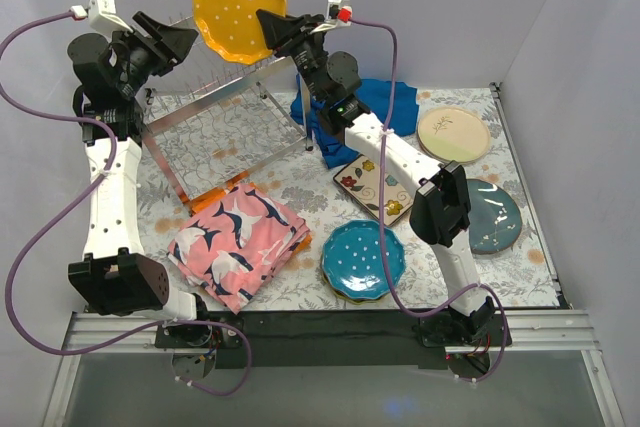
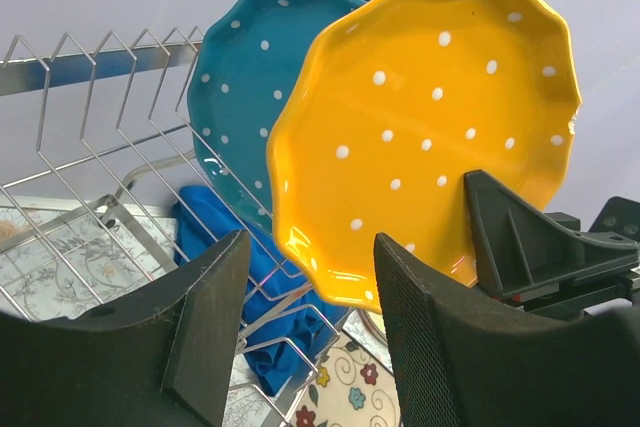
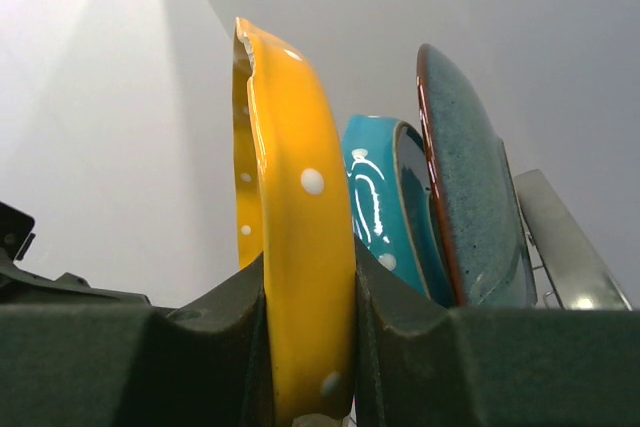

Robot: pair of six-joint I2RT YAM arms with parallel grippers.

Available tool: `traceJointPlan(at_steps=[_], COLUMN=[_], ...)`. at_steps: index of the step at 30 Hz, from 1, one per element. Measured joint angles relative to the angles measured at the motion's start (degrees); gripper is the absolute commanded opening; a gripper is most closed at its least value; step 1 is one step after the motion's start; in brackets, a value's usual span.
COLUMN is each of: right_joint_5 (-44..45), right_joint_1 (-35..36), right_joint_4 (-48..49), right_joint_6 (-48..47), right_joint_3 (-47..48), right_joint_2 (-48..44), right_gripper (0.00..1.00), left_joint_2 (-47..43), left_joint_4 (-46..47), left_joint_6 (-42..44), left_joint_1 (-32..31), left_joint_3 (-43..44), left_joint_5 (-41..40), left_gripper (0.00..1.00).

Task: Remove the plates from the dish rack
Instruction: Unload the plate from the dish rack.

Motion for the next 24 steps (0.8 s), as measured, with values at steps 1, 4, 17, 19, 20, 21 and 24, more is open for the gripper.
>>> traceJointPlan(at_steps=[1, 4, 17, 19, 20, 21, 24], right_joint_5=[-0.28, -0.94, -4.5, -5.07, -5.4, -5.66, -6.21], right_joint_1=[0.0, 0.0, -0.79, -0.85, -1.05, -1.14, -1.44], right_joint_4=[-0.07, -0.39, -2.78, -3.32, -3.69, -4.17, -5.27], right_joint_6=[0.63, 1.97, 10.97, 11.93, 12.66, 13.07, 14.21], right_joint_3=[0.0, 0.0, 0.0, -0.17, -0.68, -1.03, -2.58], right_joint_2=[0.0, -0.02, -0.11, -0.37, -0.79, -1.18, -2.67], right_gripper=[0.01, 0.01, 0.01, 0.01, 0.01, 0.01, 0.01], left_joint_2=[0.0, 0.0, -1.44, -2.45, -2.93, -3.37, -5.35], left_joint_4=[0.13, 0.83, -0.79, -1.7, -1.92, -2.08, -2.27], left_joint_6=[-0.02, -0.04, 0.63, 0.79, 0.9, 0.96, 1.09], left_joint_1=[0.02, 0.24, 2.1, 2.23, 2.23, 2.23, 2.23], left_joint_3=[0.0, -0.04, -1.18, -0.72, -0.39, -0.11, 0.22], left_joint_5=[0.13, 0.5, 0.66, 0.68, 0.68, 0.72, 1.2], left_gripper=[0.51, 0.51, 0.55, 0.57, 0.58, 0.58, 0.58])
